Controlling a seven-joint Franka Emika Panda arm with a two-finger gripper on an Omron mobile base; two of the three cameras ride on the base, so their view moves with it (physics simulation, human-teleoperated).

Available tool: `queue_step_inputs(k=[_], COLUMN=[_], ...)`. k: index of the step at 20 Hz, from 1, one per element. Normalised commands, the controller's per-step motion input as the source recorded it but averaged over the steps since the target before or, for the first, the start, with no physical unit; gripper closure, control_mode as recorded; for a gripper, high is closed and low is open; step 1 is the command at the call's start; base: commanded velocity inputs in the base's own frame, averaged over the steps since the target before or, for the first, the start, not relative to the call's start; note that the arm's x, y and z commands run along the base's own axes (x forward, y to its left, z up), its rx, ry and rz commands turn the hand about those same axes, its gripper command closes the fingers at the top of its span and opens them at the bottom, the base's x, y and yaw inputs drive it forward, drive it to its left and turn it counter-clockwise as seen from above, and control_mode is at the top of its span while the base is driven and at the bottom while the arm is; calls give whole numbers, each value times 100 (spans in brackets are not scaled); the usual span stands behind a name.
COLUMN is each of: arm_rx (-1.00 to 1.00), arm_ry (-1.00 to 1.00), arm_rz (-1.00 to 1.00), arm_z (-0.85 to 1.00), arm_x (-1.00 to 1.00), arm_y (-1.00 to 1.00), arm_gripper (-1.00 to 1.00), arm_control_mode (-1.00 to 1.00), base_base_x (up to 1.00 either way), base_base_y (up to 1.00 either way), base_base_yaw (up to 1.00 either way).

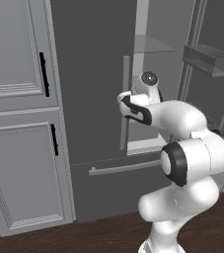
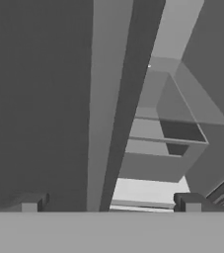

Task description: Grab a lemon wedge from the fridge and one ice cube from the ice bowl, and put them in the glass of lemonade.

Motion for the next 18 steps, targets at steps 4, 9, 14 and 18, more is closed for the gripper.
queue_step_inputs(k=[4, 9, 14, 18], arm_rx=[-10, -1, 10, 1], arm_ry=[2, 0, 0, 0], arm_rz=[0, 0, 0, -6], arm_z=[-27, -36, -12, 0], arm_x=[40, 30, 22, 27], arm_y=[16, 0, 0, 0], arm_gripper=[-100, -100, -100, -100], arm_control_mode=[-100, -100, -100, -100], base_base_x=[0, 0, 0, 0], base_base_y=[0, 0, 0, 0], base_base_yaw=[0, 0, 0, 0])
